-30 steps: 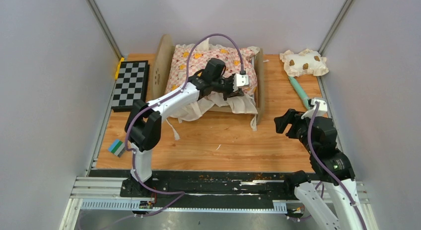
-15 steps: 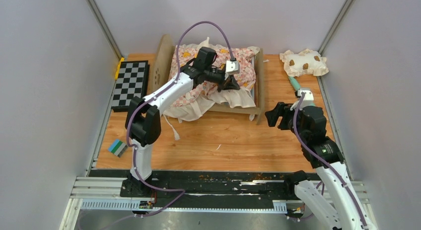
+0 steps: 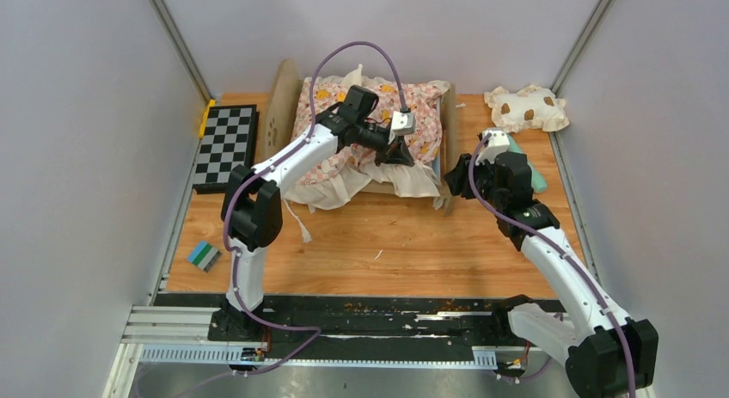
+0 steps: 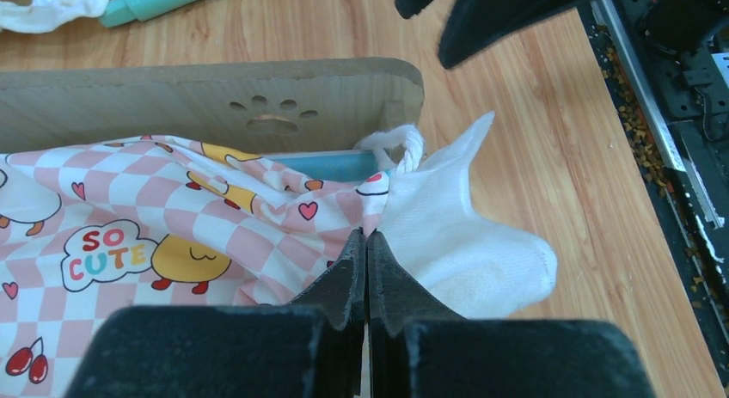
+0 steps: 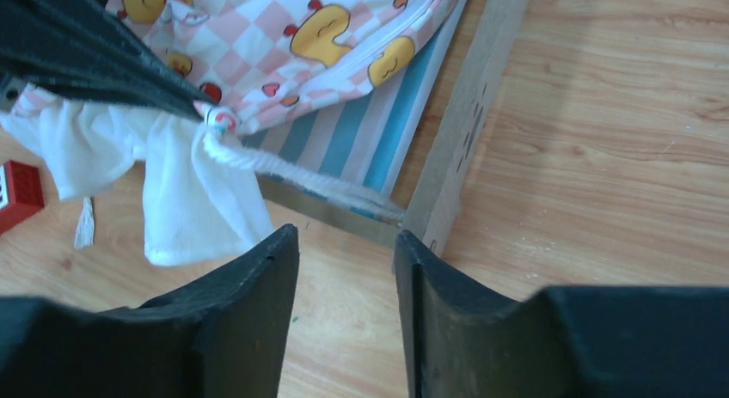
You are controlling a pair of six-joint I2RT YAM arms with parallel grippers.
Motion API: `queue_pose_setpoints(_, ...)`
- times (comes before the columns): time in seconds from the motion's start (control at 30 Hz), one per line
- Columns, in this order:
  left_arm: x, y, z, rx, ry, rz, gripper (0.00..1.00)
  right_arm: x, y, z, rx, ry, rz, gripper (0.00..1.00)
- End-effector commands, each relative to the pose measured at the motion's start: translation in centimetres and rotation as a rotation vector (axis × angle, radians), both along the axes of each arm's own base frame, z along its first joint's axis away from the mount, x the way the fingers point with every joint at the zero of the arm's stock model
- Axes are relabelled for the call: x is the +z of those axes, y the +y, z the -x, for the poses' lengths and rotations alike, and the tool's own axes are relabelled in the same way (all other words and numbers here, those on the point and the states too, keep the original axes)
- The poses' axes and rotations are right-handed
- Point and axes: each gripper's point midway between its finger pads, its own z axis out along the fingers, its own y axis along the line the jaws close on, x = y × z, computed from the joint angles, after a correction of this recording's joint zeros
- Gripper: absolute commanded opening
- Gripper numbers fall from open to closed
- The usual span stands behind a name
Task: Set up the pet bed
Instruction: Cross the ropes on the bed frame.
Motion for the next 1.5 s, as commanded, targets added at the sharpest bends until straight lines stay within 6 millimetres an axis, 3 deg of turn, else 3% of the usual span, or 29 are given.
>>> queue_pose_setpoints(0.0, 1.0, -0.2, -0.1, -0.033, -0.021, 0.031, 0.00, 5.0, -0.7, -3.3, -0.072, -0.176, -0.002, 0.40)
queue_pose_setpoints(0.1, 1.1, -0.2, 0.0, -0.034, -0.020, 0.032, 0.00, 4.4, -0.7, -3.9, -0.070, -0.168, 0.016, 0.31)
queue_pose_setpoints(0.33, 1.1, -0.3, 0.0, -0.037, -0.019, 0.038, 0.00, 3.0, 1.7, -3.5, 0.064, -0.161, -0.022, 0.28)
queue_pose_setpoints(0.5, 0.8, -0.3, 0.0, -0.038, -0.007, 0.035, 0.00, 3.3, 2.6, -2.9, 0.147, -0.191, -0.009, 0.40)
queue_pose_setpoints(0.77, 1.0, -0.4, -0.1, -0.035, -0.008, 0.036, 0.00, 1.5, 3.0, -1.7, 0.209, -0.156, 0.035, 0.48)
queue_pose_setpoints(0.87, 0.9, -0.4, -0.1, -0.033, -0.003, 0.036, 0.00, 1.2, 3.3, -1.1, 0.221, -0.194, 0.038, 0.55)
queue_pose_setpoints(1.27, 1.1, -0.7, 0.0, -0.038, 0.017, 0.051, 0.00, 1.6, 2.4, -2.1, 0.118, -0.336, 0.058, 0.57)
queue_pose_setpoints(1.47, 0.9, -0.7, 0.0, -0.038, 0.023, 0.051, 0.00, 1.5, 3.2, -2.4, 0.145, -0.351, 0.048, 0.57)
